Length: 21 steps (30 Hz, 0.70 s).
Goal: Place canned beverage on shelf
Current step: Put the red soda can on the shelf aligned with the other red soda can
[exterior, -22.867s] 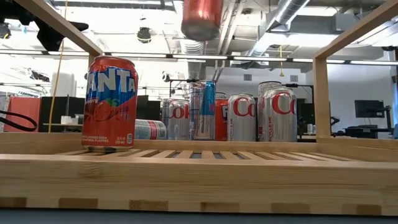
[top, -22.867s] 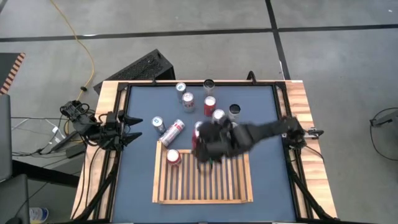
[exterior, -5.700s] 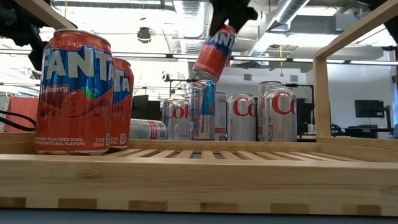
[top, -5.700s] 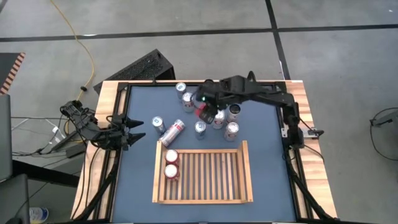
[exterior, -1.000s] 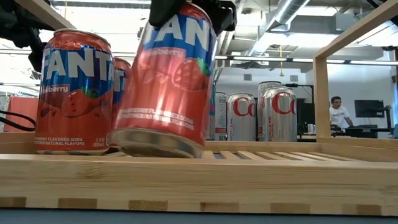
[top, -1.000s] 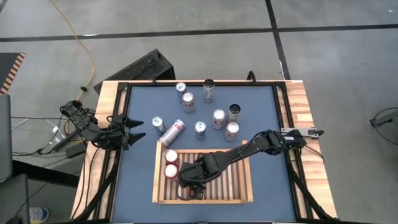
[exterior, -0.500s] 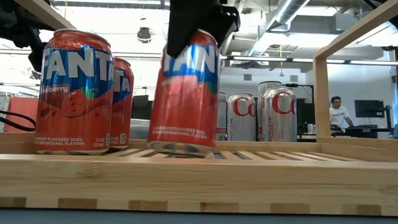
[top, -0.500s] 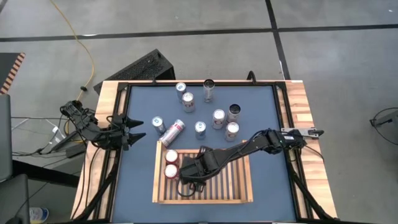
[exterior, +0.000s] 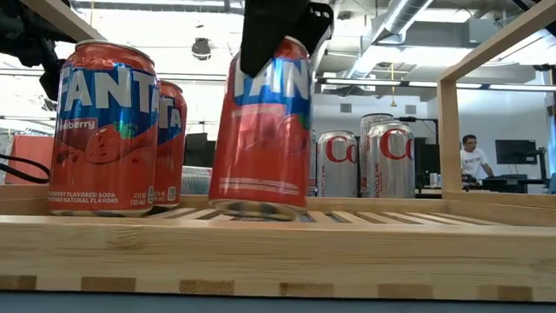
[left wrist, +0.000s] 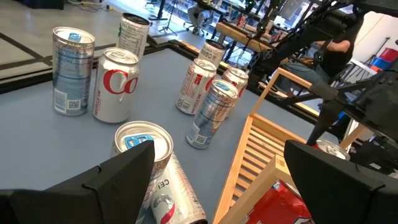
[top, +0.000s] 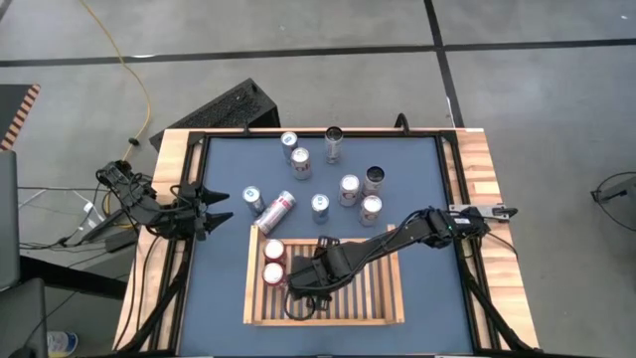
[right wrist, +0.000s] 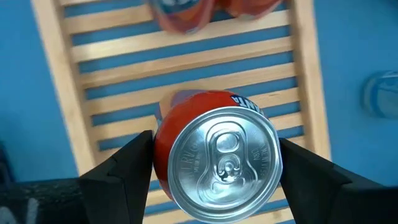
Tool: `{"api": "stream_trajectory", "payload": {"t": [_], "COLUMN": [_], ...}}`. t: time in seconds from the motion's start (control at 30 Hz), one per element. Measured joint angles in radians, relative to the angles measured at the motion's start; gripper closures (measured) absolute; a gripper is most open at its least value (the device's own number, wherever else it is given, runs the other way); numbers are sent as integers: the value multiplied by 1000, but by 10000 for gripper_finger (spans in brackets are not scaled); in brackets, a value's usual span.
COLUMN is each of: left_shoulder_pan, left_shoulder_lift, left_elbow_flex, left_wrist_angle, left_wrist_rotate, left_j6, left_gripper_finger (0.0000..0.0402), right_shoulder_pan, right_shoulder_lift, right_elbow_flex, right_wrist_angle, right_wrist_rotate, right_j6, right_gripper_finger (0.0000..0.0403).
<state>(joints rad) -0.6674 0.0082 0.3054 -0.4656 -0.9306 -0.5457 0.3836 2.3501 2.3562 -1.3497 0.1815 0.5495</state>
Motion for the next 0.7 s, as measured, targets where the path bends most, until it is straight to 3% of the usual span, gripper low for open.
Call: {"api": "stream_trajectory", "payload": {"t": [0.33, 0.7], "left_shoulder_pan": [0, 0], "left_shoulder_lift": [0, 0], "left_elbow_flex": [0, 0], "left_wrist_angle": [-18, -18], "left_wrist_rotate": [0, 0], "left_j6": [2, 0], "left_gripper_finger": [53, 53], "right_shoulder_pan": [-9, -62], "right_shoulder_lift": [0, -6], "right_elbow_flex": [1, 1], "right_wrist_angle": [22, -27], "right_wrist_rotate": [-136, -124], "right_j6": [34, -8], "right_gripper_finger": [117, 117]}}
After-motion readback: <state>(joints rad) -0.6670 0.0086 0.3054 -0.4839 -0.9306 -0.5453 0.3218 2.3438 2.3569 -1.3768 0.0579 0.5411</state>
